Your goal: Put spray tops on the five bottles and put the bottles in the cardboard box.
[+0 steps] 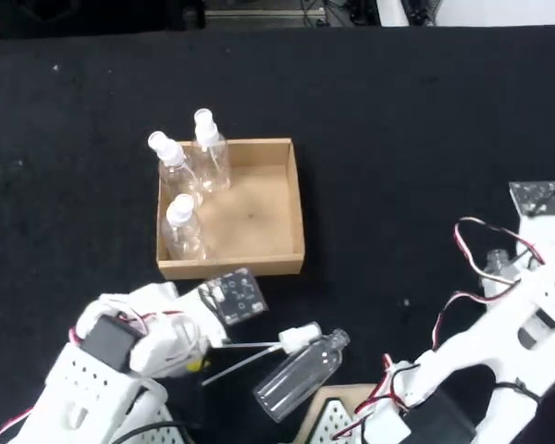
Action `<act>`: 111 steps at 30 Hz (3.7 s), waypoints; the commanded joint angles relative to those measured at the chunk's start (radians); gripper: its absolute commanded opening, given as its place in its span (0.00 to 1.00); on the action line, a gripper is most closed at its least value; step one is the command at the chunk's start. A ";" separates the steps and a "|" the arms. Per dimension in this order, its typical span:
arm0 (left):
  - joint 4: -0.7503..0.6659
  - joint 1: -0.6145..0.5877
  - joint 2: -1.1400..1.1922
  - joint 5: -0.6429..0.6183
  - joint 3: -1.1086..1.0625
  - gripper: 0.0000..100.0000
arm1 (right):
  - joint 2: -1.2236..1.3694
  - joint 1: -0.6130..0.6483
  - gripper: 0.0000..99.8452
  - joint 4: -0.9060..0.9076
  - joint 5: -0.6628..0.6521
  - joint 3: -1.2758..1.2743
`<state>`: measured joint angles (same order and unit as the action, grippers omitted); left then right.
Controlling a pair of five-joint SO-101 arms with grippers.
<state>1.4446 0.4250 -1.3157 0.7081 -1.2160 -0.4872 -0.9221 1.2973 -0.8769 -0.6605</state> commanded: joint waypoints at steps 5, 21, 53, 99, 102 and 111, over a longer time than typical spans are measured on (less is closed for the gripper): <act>-0.026 0.013 0.003 -0.012 -0.002 0.25 | -0.050 -0.046 0.02 -0.020 -0.028 0.064; -0.109 0.007 0.144 0.043 -0.025 0.25 | -0.051 -0.040 0.02 0.023 -0.026 0.064; -0.252 -0.025 0.324 0.109 -0.104 0.11 | -0.051 -0.041 0.02 0.031 -0.028 0.064; 0.287 -0.704 0.396 -0.051 1.013 0.11 | -0.071 0.061 0.01 0.074 0.072 0.068; 0.204 -0.877 0.454 -0.052 0.915 0.11 | -0.128 0.152 0.01 0.103 0.157 0.071; -0.043 -1.173 0.562 0.002 0.730 0.11 | -0.420 0.522 0.01 0.195 0.427 0.053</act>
<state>1.4737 -0.7043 -0.7679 0.6882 -0.4641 -0.8124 -0.5340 1.4676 -0.5286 -0.6605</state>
